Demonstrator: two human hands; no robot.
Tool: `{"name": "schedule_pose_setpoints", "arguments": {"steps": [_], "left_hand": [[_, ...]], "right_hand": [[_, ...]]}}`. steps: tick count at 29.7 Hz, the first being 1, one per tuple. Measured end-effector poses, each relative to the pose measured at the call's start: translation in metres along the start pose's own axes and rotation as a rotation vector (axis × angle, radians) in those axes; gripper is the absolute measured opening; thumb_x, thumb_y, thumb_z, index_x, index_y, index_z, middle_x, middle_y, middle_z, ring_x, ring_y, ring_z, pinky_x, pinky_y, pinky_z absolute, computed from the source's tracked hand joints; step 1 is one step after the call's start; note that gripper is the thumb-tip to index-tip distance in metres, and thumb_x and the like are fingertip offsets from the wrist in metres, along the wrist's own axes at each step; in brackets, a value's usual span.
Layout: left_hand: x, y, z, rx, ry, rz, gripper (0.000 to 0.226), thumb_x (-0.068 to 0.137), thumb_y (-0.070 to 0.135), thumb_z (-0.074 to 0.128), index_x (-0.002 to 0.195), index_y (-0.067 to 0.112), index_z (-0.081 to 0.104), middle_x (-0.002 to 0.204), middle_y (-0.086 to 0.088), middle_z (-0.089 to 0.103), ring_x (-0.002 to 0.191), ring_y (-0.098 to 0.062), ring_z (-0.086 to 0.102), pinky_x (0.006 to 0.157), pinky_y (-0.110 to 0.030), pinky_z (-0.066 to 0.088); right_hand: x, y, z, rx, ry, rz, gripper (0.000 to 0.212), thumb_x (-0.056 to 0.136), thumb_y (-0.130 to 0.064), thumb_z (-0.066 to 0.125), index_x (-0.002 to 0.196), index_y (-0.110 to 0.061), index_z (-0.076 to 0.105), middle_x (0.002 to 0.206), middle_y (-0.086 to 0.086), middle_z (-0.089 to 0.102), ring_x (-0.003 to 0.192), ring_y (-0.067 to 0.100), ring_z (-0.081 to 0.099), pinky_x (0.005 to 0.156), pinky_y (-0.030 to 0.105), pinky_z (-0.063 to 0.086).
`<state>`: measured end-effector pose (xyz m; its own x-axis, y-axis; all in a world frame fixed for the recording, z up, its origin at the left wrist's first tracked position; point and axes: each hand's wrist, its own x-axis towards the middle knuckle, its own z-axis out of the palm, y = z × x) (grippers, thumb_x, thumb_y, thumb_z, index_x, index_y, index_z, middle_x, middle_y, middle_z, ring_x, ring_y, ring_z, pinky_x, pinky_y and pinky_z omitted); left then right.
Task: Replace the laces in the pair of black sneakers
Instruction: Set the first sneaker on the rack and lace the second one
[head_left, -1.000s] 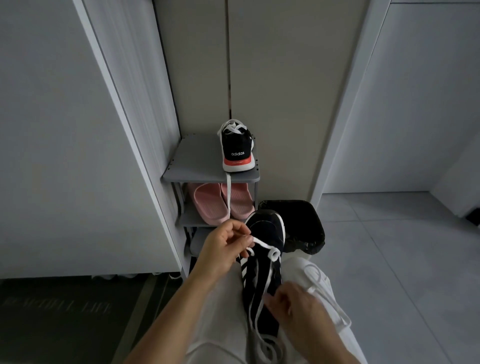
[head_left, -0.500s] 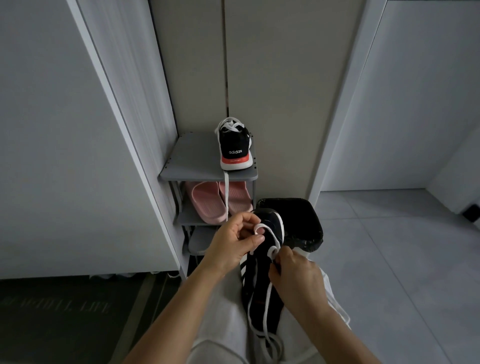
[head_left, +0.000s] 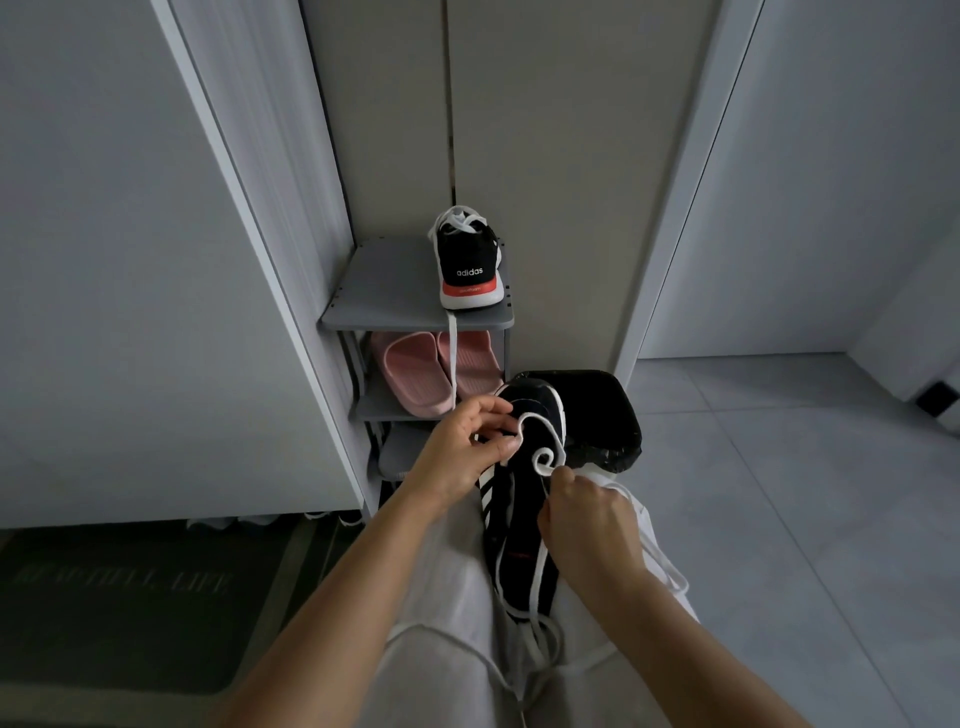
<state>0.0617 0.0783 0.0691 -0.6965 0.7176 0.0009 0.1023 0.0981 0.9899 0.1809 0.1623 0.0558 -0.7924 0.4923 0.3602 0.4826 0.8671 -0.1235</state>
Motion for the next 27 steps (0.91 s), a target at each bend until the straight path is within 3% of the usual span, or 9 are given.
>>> {"name": "schedule_pose_setpoints", "arguments": {"steps": [6,8,12,15,18,20,22,24,27], "left_hand": [[0.0,0.0,0.002,0.038,-0.019,-0.006,0.034,0.085,0.007,0.063,0.114,0.018,0.052,0.102,0.006,0.062,0.09,-0.002,0.056,0.075,-0.013,0.046],[0.002,-0.004,0.003,0.158,-0.003,0.015,0.038,0.081,0.006,0.067,0.114,0.018,0.051,0.098,0.008,0.06,0.091,-0.003,0.056,0.08,-0.015,0.044],[0.004,-0.009,0.011,0.294,0.099,0.063,0.029,0.081,0.006,0.067,0.108,0.01,0.055,0.089,0.002,0.057,0.084,-0.011,0.055,0.079,-0.018,0.043],[0.004,-0.007,0.012,0.211,0.146,0.038,0.018,0.085,0.006,0.063,0.101,0.012,0.057,0.083,0.004,0.057,0.075,-0.009,0.054,0.073,-0.021,0.046],[0.004,-0.006,0.013,0.17,0.112,0.03,0.018,0.084,0.004,0.063,0.098,0.013,0.058,0.082,0.004,0.058,0.075,-0.008,0.054,0.076,-0.022,0.047],[0.002,-0.006,0.014,0.151,0.095,0.033,0.02,0.083,-0.001,0.063,0.097,0.013,0.058,0.082,0.004,0.058,0.077,-0.007,0.055,0.079,-0.02,0.047],[-0.001,-0.006,0.013,0.139,0.064,0.052,0.022,0.081,-0.005,0.061,0.096,0.012,0.058,0.082,0.005,0.057,0.075,-0.001,0.054,0.076,-0.014,0.046],[-0.003,-0.006,0.01,0.155,0.036,0.083,0.021,0.081,-0.006,0.061,0.095,0.01,0.059,0.083,0.007,0.057,0.073,0.007,0.053,0.076,-0.01,0.045],[-0.007,-0.008,0.008,0.195,0.025,0.111,0.018,0.081,-0.005,0.062,0.092,0.01,0.061,0.084,0.008,0.059,0.074,0.011,0.054,0.075,-0.007,0.044]], "right_hand": [[0.001,0.003,0.007,0.025,-0.017,0.052,0.047,0.018,-0.01,0.086,0.04,-0.009,0.044,0.026,0.0,0.029,0.016,0.018,0.033,0.041,0.009,0.007],[-0.002,0.002,0.004,0.019,-0.072,0.052,0.042,0.039,-0.019,0.088,0.054,-0.009,0.05,0.034,0.003,0.045,0.025,0.022,0.045,0.042,0.013,0.001],[-0.007,-0.001,0.014,0.055,-0.185,0.088,0.023,0.093,-0.034,0.048,0.098,-0.011,0.049,0.084,0.005,0.066,0.077,0.026,0.067,0.052,0.026,0.032],[-0.009,0.001,0.002,0.03,-0.178,0.074,0.032,0.049,-0.018,0.085,0.056,-0.009,0.054,0.037,0.003,0.044,0.029,0.019,0.045,0.04,0.012,0.003],[-0.019,0.001,-0.008,0.01,-0.078,-0.102,0.046,0.02,-0.02,0.089,0.034,-0.013,0.045,0.032,-0.007,0.005,0.021,0.012,0.012,0.048,0.007,-0.003],[-0.032,-0.008,-0.033,0.015,-0.251,-0.172,0.041,0.033,-0.033,0.087,0.041,-0.014,0.052,0.029,0.003,0.038,0.023,0.02,0.041,0.038,0.017,0.004],[-0.047,-0.009,-0.045,0.041,-0.424,-0.279,0.033,0.074,-0.043,0.056,0.07,-0.011,0.062,0.068,0.013,0.067,0.064,0.029,0.066,0.05,0.027,0.027],[-0.061,-0.001,-0.051,0.183,-0.612,-0.36,0.037,0.086,-0.038,0.032,0.081,-0.012,0.059,0.091,0.013,0.066,0.086,0.031,0.062,0.064,0.029,0.033],[-0.072,0.009,-0.058,0.306,-0.795,-0.32,0.031,0.086,-0.027,0.045,0.058,-0.014,0.04,0.059,-0.004,0.047,0.056,0.009,0.043,0.052,0.012,0.026]]}}
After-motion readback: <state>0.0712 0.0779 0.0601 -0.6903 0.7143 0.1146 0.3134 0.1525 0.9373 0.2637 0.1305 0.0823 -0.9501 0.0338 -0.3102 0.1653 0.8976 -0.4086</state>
